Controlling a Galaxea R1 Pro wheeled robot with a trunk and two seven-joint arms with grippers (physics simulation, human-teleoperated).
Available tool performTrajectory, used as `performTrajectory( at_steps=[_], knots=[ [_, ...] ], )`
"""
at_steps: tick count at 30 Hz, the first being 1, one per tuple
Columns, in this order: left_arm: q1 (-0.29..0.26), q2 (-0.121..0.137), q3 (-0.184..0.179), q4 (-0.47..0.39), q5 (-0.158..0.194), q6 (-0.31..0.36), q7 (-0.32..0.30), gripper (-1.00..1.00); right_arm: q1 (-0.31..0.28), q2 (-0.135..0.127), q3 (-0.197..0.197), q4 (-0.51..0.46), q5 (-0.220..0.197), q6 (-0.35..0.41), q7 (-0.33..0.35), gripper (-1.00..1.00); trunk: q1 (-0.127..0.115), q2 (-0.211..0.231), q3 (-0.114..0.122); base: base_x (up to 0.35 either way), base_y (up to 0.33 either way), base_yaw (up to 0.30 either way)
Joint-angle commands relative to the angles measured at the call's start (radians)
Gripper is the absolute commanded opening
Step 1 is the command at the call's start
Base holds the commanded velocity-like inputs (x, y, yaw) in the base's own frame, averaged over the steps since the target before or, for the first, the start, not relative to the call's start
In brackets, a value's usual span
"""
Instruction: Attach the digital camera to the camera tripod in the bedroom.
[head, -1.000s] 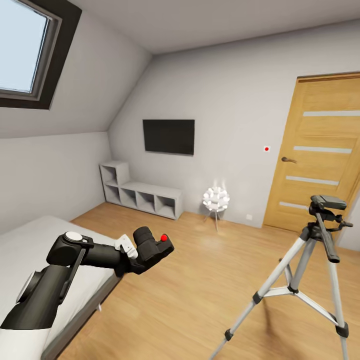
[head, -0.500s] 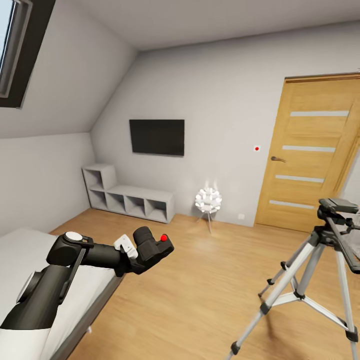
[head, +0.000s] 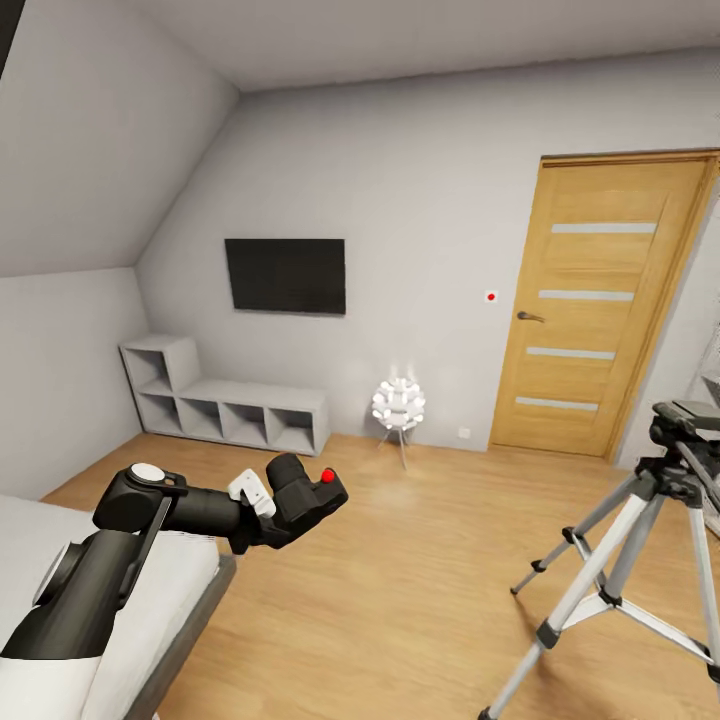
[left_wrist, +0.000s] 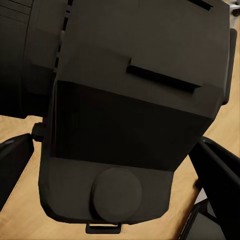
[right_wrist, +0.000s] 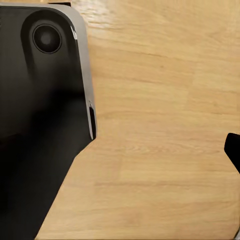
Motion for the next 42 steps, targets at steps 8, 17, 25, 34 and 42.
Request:
performTrajectory(
  at_steps=[8, 17, 25, 34, 42],
  knots=[
    [-0.001, 0.0, 0.0, -0.002, -0.009, 0.011, -0.009, -1.0, 0.0, 0.005, -0.002, 0.004, -0.003, -0.004, -0.002, 1.0, 0.001, -0.001, 0.0, 0.236, 0.255, -0.052],
    [-0.001, 0.0, 0.001, -0.002, -0.009, 0.012, -0.009, -1.0, 0.018, 0.057, -0.002, 0.004, -0.003, 0.0, -0.001, 1.0, 0.001, -0.001, 0.0, 0.236, 0.231, -0.005],
    [-0.001, 0.002, 0.001, -0.002, -0.009, 0.012, -0.008, -1.0, 0.041, 0.089, -0.002, 0.004, -0.003, -0.004, 0.0, 1.0, 0.001, -0.001, 0.0, 0.219, 0.18, 0.0],
    [-0.001, 0.002, 0.002, -0.002, -0.009, 0.012, -0.008, -1.0, 0.043, 0.091, -0.002, 0.004, -0.003, -0.004, 0.0, 1.0, 0.001, -0.001, 0.0, 0.144, 0.071, 0.0],
    [-0.001, 0.002, 0.001, -0.002, -0.009, 0.012, -0.008, -1.0, 0.043, 0.091, -0.002, 0.004, -0.003, -0.005, -0.001, 1.0, 0.001, -0.001, 0.0, 0.08, 0.037, -0.012]
  ],
)
